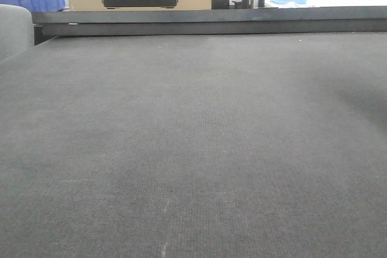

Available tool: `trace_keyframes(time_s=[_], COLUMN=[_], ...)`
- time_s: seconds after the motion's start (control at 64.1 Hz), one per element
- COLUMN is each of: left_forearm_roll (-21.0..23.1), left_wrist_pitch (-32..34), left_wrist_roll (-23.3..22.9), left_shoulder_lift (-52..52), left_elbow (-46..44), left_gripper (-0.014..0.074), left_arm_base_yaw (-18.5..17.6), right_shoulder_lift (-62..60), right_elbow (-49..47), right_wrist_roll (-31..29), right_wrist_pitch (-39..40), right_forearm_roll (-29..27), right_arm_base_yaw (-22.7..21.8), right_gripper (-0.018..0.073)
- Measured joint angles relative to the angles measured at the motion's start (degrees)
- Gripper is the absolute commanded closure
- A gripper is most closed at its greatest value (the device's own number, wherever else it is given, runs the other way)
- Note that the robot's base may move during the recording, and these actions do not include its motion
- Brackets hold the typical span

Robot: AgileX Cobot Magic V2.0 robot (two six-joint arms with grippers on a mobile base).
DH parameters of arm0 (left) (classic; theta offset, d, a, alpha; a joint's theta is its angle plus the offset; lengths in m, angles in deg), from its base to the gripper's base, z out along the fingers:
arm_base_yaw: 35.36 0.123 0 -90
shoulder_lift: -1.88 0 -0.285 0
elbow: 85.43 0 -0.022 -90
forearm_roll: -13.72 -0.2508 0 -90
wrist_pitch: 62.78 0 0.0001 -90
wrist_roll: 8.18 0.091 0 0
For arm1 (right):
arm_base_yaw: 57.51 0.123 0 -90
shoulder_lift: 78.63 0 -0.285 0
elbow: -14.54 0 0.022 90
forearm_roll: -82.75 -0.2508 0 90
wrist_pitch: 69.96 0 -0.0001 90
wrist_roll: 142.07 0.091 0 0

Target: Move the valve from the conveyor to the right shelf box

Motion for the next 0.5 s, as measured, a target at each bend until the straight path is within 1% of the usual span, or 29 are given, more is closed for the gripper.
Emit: trace_keyframes(time_s=[0.499], left_forearm_roll=[-0.1], left_wrist_pitch=[-0.7], left_wrist_roll=[0.0], left_shoulder_lift=[0.0], left_elbow=[0.0], left_gripper=[0.0708], left_arm_base_yaw=[0.0], right_shoulder_lift=[0.0], right_elbow=[0.0], right_wrist_roll=[0.0], right_wrist_pitch=[0.1], right_forearm_roll=[0.0], right_arm_base_yaw=[0.0], right_gripper=[0.0721])
